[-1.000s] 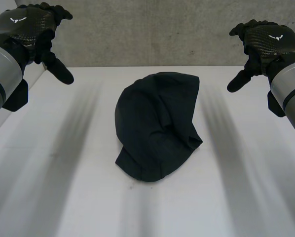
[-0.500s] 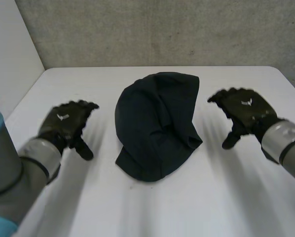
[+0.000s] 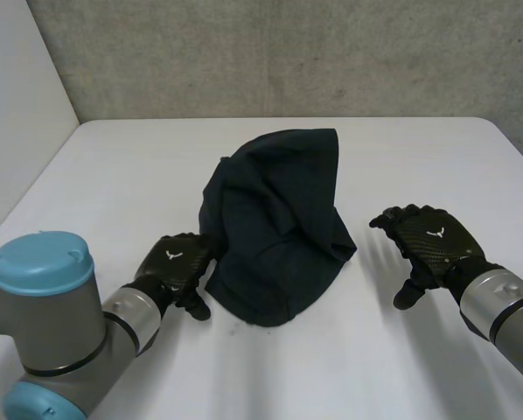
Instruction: Fold the shorts.
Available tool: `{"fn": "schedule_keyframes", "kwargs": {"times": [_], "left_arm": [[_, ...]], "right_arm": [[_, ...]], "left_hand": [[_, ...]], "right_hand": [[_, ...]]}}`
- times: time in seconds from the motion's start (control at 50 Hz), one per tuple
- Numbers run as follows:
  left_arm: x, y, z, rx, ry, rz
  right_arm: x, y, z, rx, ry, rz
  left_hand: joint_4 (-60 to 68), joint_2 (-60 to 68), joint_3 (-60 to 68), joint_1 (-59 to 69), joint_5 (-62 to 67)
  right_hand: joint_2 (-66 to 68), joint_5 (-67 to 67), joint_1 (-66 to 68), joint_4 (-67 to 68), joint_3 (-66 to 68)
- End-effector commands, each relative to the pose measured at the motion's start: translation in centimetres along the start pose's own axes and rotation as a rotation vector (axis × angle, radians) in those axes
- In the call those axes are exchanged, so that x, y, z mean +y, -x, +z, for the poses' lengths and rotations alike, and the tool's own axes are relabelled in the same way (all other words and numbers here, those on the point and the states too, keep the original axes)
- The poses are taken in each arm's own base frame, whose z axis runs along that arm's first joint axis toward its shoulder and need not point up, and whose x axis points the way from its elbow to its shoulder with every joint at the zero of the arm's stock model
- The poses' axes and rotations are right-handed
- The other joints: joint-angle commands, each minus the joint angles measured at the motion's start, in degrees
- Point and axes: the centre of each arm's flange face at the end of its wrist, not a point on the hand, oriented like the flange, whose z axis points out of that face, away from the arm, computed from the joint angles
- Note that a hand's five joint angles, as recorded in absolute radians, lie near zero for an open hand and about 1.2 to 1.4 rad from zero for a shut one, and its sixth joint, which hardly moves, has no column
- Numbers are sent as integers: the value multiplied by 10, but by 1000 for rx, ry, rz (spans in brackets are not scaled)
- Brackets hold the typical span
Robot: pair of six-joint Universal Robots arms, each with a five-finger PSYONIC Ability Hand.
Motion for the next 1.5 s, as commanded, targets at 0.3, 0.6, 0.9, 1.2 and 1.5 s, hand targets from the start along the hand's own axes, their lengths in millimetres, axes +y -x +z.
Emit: {"fn": "schedule_keyframes", "kwargs": {"times": [0.3, 0.6, 0.9, 1.2, 1.5], "left_arm": [[-1, -19, 33, 49, -68, 38], [2, -31, 73, 32, -111, 237], [-53, 10, 83, -337, -226, 200], [-191, 70, 20, -479, -638, 163], [-160, -116, 42, -12, -678, 200]], "right_arm": [[7, 2, 3, -5, 13, -4], [8, 3, 3, -7, 13, -10], [10, 3, 4, -11, 21, -7], [13, 15, 3, -48, 29, -15], [11, 8, 4, -2, 13, -4]], "left_hand": [[17, 18, 19, 13, 15], [68, 68, 69, 64, 65], [567, 567, 568, 563, 564], [567, 567, 568, 563, 564], [567, 567, 568, 563, 564]], "right_hand": [[-28, -41, -18, -36, -22], [-28, -41, -18, -36, -22], [-28, -41, -18, -36, -22], [-28, -41, -18, -36, -22], [-28, -41, -18, -36, -22]]}}
